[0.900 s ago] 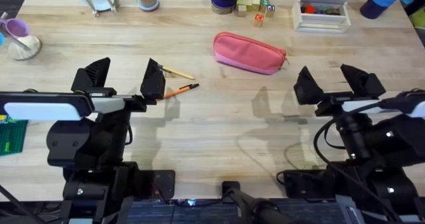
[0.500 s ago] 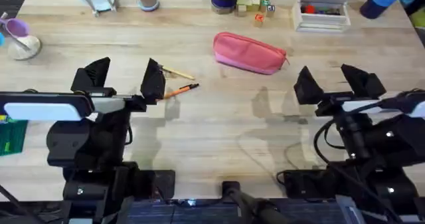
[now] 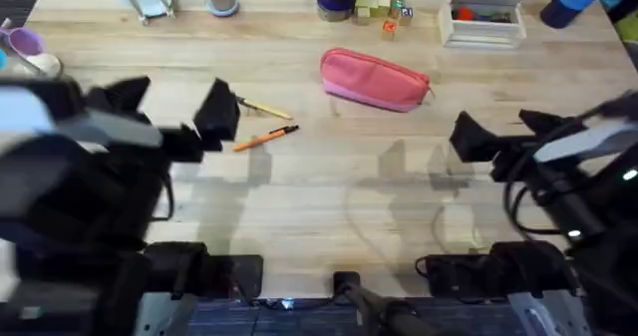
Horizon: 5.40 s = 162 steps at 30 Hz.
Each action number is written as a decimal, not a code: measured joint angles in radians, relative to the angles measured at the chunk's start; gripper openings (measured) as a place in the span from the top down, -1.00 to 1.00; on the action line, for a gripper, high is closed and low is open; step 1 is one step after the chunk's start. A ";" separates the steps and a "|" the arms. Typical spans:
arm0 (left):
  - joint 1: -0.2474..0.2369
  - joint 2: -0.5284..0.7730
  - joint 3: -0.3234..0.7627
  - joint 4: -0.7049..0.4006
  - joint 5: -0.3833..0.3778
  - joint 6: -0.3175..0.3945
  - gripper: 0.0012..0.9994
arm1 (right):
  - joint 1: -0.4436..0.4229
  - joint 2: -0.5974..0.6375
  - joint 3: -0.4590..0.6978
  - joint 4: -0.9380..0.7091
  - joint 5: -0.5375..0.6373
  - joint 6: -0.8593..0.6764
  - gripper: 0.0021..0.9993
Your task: Unzip the bag, pick up the pens from the table one at a time and place them inside, then zip the bag closed.
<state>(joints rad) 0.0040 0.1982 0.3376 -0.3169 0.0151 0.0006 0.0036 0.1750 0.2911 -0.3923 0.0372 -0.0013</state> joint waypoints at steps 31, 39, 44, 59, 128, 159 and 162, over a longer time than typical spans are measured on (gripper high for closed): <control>0.000 1.162 1.062 -0.628 0.401 0.568 -0.99 | 0.000 0.829 0.910 -0.570 -0.038 -0.052 -0.99; 0.000 1.162 1.065 -0.699 0.488 0.822 -0.99 | 0.000 0.829 0.910 -0.573 -0.038 -0.052 -0.99; 0.000 1.162 1.065 -0.705 0.551 0.992 -0.99 | 0.000 0.829 0.910 -0.573 -0.038 -0.052 -0.99; 0.000 1.162 1.065 -0.723 0.707 1.171 -0.99 | 0.000 0.829 0.910 -0.575 -0.038 -0.052 -0.99; -0.198 1.836 1.070 -0.240 0.986 1.177 -0.52 | 0.000 0.829 0.911 -0.588 -0.039 -0.052 -0.99; -0.196 1.845 1.072 -0.228 0.978 1.178 0.92 | 0.000 0.829 0.911 -0.590 -0.038 -0.052 -0.99; -0.196 1.845 1.072 -0.225 0.978 1.178 0.92 | 0.000 0.829 0.911 -0.590 -0.038 -0.052 -0.99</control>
<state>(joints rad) -0.1921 2.0430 1.4094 -0.5422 0.9936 1.1789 0.0036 1.0039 1.2018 -0.9821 -0.0010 -0.0535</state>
